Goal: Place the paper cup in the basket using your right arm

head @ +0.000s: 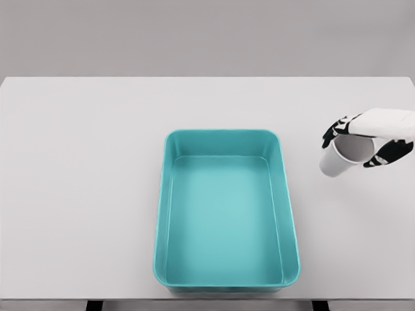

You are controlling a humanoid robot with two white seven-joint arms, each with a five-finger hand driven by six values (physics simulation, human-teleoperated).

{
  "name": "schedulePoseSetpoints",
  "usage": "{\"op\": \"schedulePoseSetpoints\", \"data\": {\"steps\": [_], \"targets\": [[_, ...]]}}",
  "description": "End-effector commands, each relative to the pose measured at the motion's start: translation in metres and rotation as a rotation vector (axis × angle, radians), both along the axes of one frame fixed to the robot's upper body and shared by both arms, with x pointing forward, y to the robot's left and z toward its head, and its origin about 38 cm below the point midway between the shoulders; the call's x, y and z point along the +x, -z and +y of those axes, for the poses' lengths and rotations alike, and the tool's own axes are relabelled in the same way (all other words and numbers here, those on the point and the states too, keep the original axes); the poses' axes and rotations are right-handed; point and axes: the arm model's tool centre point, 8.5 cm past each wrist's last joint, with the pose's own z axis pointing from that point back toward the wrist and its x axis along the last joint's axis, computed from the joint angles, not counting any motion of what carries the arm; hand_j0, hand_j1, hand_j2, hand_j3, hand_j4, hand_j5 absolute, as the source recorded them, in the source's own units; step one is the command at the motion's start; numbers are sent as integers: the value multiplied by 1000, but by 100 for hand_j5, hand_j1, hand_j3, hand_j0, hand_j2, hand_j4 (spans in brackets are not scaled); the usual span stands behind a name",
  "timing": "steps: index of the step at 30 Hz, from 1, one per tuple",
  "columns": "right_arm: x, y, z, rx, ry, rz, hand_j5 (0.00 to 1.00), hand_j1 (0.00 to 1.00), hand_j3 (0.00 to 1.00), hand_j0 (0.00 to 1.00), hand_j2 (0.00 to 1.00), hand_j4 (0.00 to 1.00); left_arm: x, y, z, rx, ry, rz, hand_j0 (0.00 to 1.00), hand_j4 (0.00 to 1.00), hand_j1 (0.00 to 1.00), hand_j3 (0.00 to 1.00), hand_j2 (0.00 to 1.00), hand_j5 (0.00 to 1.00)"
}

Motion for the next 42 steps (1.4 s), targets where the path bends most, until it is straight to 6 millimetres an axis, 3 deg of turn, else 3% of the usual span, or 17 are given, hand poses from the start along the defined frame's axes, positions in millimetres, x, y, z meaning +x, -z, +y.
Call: {"op": "schedulePoseSetpoints", "data": {"steps": [1,28,42], "targets": [[0,-8,0,9,-8,-21,71,71,71,71,71,71,0,0,0,0,0,0,100,100,100,100,100,100],[-1,-35,11,114,-101,-76,72,72,72,72,72,72,0,0,0,0,-1,0,100,100,100,100,100,100],[4,-43,32,169,-172,-110,72,72,72,72,72,72,0,0,0,0,-1,0,100,100,100,100,100,100]]}}
